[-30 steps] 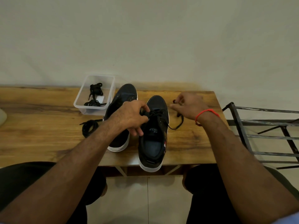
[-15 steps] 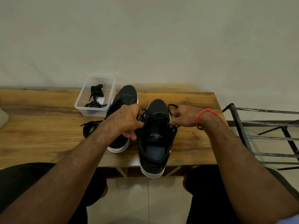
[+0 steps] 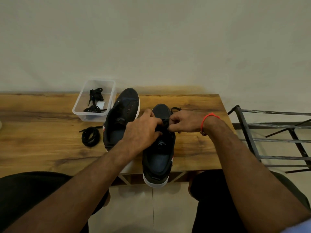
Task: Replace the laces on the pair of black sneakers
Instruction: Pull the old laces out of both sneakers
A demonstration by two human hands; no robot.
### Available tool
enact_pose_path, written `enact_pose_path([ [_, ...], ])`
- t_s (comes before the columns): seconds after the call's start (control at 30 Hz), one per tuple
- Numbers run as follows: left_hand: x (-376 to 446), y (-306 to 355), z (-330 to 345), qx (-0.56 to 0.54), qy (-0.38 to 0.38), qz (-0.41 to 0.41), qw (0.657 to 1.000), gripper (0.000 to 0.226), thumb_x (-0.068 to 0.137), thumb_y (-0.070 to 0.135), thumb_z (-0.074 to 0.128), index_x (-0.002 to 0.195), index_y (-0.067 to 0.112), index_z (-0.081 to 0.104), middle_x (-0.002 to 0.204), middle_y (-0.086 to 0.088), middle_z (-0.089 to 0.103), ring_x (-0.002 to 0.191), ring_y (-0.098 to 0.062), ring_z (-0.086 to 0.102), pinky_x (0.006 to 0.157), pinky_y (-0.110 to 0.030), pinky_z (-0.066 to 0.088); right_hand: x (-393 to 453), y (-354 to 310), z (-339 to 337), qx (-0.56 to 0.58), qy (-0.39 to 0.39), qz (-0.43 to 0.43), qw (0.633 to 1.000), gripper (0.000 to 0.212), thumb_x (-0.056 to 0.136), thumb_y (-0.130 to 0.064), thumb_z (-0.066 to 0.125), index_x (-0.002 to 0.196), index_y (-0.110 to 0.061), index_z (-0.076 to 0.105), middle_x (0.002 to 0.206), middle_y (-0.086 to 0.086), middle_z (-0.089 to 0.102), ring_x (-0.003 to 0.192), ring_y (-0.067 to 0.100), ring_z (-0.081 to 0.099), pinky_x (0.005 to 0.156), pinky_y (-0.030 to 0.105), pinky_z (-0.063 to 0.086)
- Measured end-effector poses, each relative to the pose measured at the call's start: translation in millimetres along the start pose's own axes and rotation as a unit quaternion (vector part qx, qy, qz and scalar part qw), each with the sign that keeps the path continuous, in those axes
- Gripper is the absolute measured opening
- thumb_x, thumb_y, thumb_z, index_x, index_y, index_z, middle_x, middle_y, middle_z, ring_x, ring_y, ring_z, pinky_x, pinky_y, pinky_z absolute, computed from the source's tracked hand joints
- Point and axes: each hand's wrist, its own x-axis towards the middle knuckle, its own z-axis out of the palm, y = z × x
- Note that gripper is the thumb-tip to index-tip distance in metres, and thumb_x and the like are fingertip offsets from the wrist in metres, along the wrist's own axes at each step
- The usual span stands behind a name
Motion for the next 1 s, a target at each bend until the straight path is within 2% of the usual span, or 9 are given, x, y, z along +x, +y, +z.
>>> enact_pose_path([
  [0.2, 4, -7, -7, -0.129, 0.118, -0.033, 0.984, 0.018, 0.091, 0.046, 0.069, 0.107, 0.041, 0.075, 0.115, 0.016, 0.062, 0.102, -0.009, 0.061, 0.082, -0.037, 0.058, 2, -1, 1, -0.015, -0.012, -0.002, 1.000, 0.015, 0.094, -0.031, 0.061, 0.084, -0.020, 0.059, 0.085, 0.002, 0.065, 0.081, 0.016, 0.060, 0.077, 0.037, 0.050],
  [0.3, 7, -13, -6, -0.169, 0.106, -0.065, 0.978, 0.016, 0.091, 0.045, 0.071, 0.105, 0.039, 0.075, 0.103, 0.016, 0.071, 0.097, -0.007, 0.066, 0.080, -0.038, 0.061, 3, -2, 1, -0.011, -0.018, 0.005, 1.000, 0.019, 0.095, -0.035, 0.061, 0.084, -0.020, 0.058, 0.084, 0.004, 0.066, 0.080, 0.018, 0.059, 0.072, 0.035, 0.049],
  [0.4, 12, -16, -3, -0.211, 0.061, -0.054, 0.974, 0.012, 0.091, 0.041, 0.072, 0.102, 0.037, 0.073, 0.099, 0.015, 0.070, 0.096, -0.007, 0.065, 0.084, -0.041, 0.060, 1, -3, 1, 0.005, 0.065, -0.029, 0.997, 0.021, 0.091, -0.039, 0.069, 0.092, -0.019, 0.060, 0.087, 0.002, 0.065, 0.076, 0.014, 0.059, 0.069, 0.032, 0.050],
  [0.47, 15, -17, -6, -0.238, 0.041, -0.039, 0.970, 0.012, 0.090, 0.033, 0.073, 0.102, 0.034, 0.073, 0.095, 0.013, 0.072, 0.092, -0.004, 0.066, 0.084, -0.033, 0.059, 0, -3, -1, 0.026, 0.128, -0.063, 0.989, 0.025, 0.088, -0.039, 0.073, 0.103, -0.022, 0.061, 0.091, -0.002, 0.063, 0.081, 0.012, 0.058, 0.070, 0.028, 0.050],
  [0.6, 18, -19, -14, -0.313, 0.049, -0.056, 0.947, 0.018, 0.099, 0.014, 0.059, 0.107, 0.025, 0.069, 0.089, 0.009, 0.074, 0.071, 0.001, 0.066, 0.056, -0.010, 0.047, 5, -5, 3, -0.021, 0.104, -0.089, 0.990, 0.016, 0.091, -0.029, 0.072, 0.105, -0.022, 0.068, 0.099, -0.007, 0.065, 0.093, 0.011, 0.061, 0.085, 0.032, 0.054],
  [0.67, 18, -21, -14, -0.289, 0.051, -0.029, 0.955, 0.021, 0.100, 0.009, 0.057, 0.110, 0.022, 0.069, 0.099, 0.011, 0.070, 0.077, -0.001, 0.064, 0.066, -0.012, 0.051, 7, -6, 6, -0.031, 0.118, -0.097, 0.988, 0.009, 0.092, -0.025, 0.070, 0.100, -0.020, 0.070, 0.100, -0.004, 0.067, 0.095, 0.012, 0.062, 0.087, 0.034, 0.054],
  [0.8, 18, -28, -4, -0.159, -0.029, 0.027, 0.987, 0.026, 0.096, 0.018, 0.068, 0.122, 0.019, 0.071, 0.125, 0.004, 0.064, 0.116, -0.011, 0.058, 0.102, -0.028, 0.047, 3, -7, 4, -0.025, 0.133, -0.107, 0.985, 0.008, 0.093, -0.022, 0.069, 0.100, -0.017, 0.071, 0.099, -0.002, 0.069, 0.095, 0.012, 0.063, 0.085, 0.032, 0.055],
  [0.9, 20, -28, -1, -0.155, -0.005, 0.024, 0.988, 0.020, 0.095, 0.021, 0.068, 0.115, 0.019, 0.073, 0.118, 0.005, 0.064, 0.111, -0.010, 0.058, 0.092, -0.021, 0.045, 1, -6, 3, -0.016, 0.145, -0.101, 0.984, 0.004, 0.092, -0.020, 0.069, 0.095, -0.018, 0.071, 0.097, -0.003, 0.068, 0.092, 0.011, 0.062, 0.086, 0.033, 0.055],
  [1.0, 19, -26, -2, -0.265, 0.060, -0.077, 0.959, 0.012, 0.101, 0.019, 0.059, 0.110, 0.021, 0.068, 0.101, 0.008, 0.066, 0.086, -0.006, 0.064, 0.067, -0.013, 0.046, 1, -3, 2, -0.007, 0.151, -0.080, 0.985, 0.003, 0.090, -0.019, 0.070, 0.092, -0.016, 0.070, 0.096, -0.002, 0.069, 0.093, 0.014, 0.063, 0.086, 0.036, 0.056],
])
